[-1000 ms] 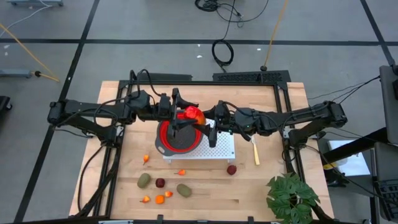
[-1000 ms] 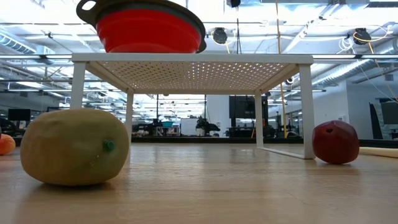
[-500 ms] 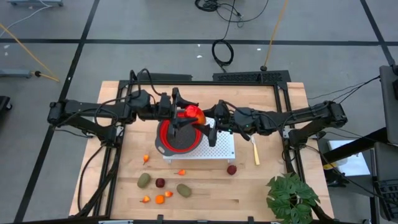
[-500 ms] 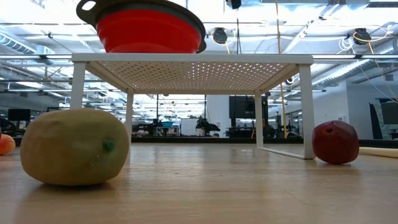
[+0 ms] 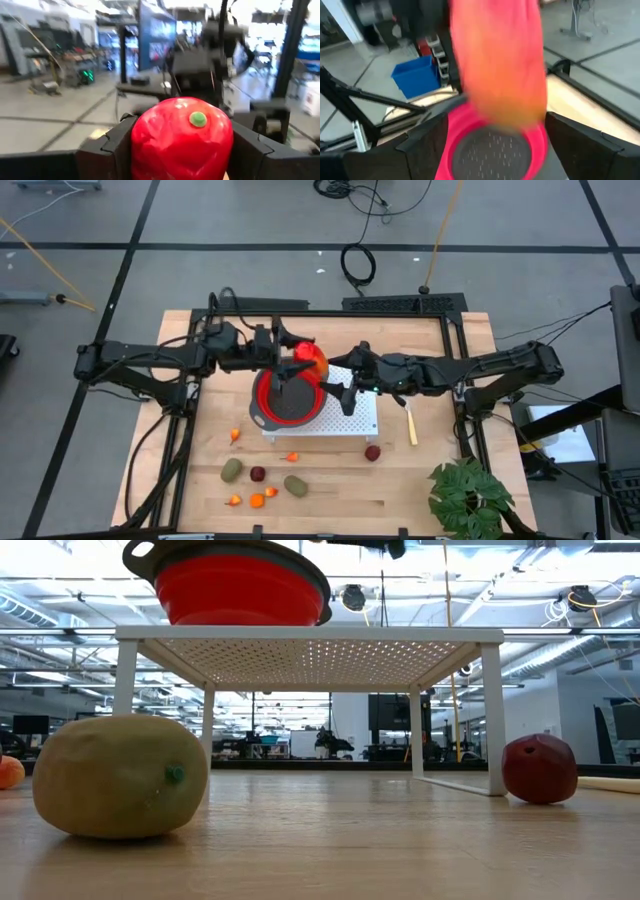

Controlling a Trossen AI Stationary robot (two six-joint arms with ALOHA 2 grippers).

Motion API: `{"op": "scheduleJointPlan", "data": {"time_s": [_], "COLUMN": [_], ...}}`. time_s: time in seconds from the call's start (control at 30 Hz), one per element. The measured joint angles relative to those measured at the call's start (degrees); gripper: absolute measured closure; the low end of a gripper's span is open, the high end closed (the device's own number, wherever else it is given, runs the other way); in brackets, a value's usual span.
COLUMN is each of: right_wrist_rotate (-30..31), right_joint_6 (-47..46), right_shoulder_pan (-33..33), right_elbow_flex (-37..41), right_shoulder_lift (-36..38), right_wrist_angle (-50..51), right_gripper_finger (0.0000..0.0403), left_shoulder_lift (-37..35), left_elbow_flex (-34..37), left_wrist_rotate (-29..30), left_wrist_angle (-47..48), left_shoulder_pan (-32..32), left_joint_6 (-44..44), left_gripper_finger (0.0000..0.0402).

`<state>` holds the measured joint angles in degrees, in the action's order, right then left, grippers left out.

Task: Pick & Place Fruit
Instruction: Put the orange mango into the red strainer bowl on the shelf

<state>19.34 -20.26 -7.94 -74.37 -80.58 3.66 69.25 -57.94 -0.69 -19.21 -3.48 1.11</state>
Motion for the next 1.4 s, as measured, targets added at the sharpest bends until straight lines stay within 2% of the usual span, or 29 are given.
{"op": "scheduleJointPlan", "data": {"time_s": [0.17,0.3,0.53,0.77,1.1,1.3,1.4], "right_wrist_rotate": [-0.17,-0.08,-0.08,-0.06,-0.13,-0.36,-1.85], "right_joint_6": [-0.29,-0.60,-1.52,-0.22,6.69,10.65,12.95], "right_shoulder_pan": [-0.07,-0.04,-0.04,-0.04,-0.02,-0.02,0.00], "right_elbow_flex": [0.00,0.00,0.00,0.00,0.00,0.02,0.02], "right_shoulder_lift": [2.66,5.12,8.54,10.37,12.71,15.89,18.29], "right_wrist_angle": [5.30,8.04,10.36,12.99,16.72,20.52,22.22], "right_gripper_finger": [0.0087,0.0112,0.0188,0.0264,0.0354,0.0395,0.0400], "left_shoulder_lift": [-3.31,-6.54,-9.68,-9.79,-4.38,-0.12,1.73], "left_elbow_flex": [-0.02,-0.08,-0.06,-1.26,-13.49,-17.94,-19.20], "left_wrist_rotate": [3.90,5.84,7.41,6.99,6.79,6.78,6.78], "left_wrist_angle": [1.84,6.24,17.25,25.15,45.28,49.44,51.08], "left_shoulder_pan": [-0.14,-0.12,0.55,1.47,1.75,1.74,1.74], "left_joint_6": [0.59,3.30,12.43,19.99,26.41,33.35,37.25], "left_gripper_finger": [0.0175,0.0175,0.0175,0.0174,0.0174,0.0174,0.0174]}}
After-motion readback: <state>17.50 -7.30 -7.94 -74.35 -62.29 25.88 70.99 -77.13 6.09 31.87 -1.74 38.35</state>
